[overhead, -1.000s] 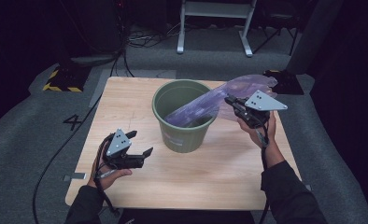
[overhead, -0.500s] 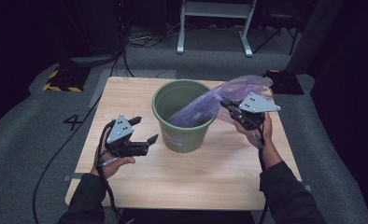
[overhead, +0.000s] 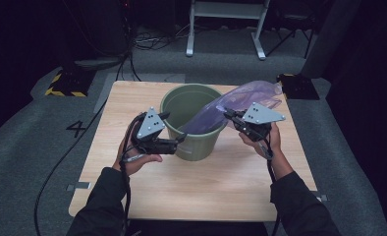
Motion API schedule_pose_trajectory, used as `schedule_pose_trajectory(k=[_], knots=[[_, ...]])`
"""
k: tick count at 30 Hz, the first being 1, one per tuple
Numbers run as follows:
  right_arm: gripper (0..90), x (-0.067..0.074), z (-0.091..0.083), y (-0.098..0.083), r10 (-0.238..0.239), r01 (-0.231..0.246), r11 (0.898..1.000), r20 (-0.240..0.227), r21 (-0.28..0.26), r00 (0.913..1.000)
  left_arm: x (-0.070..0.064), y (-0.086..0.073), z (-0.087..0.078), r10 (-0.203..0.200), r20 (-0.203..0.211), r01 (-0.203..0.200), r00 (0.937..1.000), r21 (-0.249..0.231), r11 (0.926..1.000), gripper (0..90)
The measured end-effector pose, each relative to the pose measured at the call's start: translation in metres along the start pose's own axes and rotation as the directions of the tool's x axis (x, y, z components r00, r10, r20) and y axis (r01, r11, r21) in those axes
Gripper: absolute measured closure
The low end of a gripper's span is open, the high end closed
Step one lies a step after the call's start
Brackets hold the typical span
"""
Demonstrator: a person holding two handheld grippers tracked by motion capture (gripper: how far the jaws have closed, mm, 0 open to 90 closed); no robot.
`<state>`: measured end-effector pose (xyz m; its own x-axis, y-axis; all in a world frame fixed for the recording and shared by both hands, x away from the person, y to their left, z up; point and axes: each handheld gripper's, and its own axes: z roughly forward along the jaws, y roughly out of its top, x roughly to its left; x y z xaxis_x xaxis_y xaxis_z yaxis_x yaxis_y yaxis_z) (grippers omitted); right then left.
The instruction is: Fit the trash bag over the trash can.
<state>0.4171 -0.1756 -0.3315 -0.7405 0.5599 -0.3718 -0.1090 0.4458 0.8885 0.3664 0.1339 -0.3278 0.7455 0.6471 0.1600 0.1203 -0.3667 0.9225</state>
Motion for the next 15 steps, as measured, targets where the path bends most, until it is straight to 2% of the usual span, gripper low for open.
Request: schedule_pose_trajectory(k=[4, 7, 11, 15], knots=[[89.9, 0.003, 0.001, 0.002, -0.015, 0.015, 1.0, -0.014, 0.003, 0.9998, -0.001, 0.011, 0.008, 0.016, 0.005, -0.016, 0.9999, 0.002, 0.9999, 18.7], [89.8, 0.006, 0.001, 0.003, -0.025, 0.025, 1.0, -0.022, 0.0, 0.9994, -0.001, 0.016, 0.015, 0.012, 0.009, -0.012, 0.9999, 0.002, 0.9999, 19.1], [89.8, 0.009, 0.0, 0.005, -0.034, 0.034, 0.999, -0.034, -0.004, 0.9988, -0.003, 0.02, 0.026, 0.019, 0.018, -0.019, 0.9997, 0.019, 0.9996, 20.9], [89.7, 0.012, -0.001, 0.007, -0.05, 0.05, 0.999, -0.042, -0.006, 0.9978, -0.009, 0.024, 0.036, 0.043, 0.032, -0.045, 0.9985, 0.043, 0.9981, 21.2]])
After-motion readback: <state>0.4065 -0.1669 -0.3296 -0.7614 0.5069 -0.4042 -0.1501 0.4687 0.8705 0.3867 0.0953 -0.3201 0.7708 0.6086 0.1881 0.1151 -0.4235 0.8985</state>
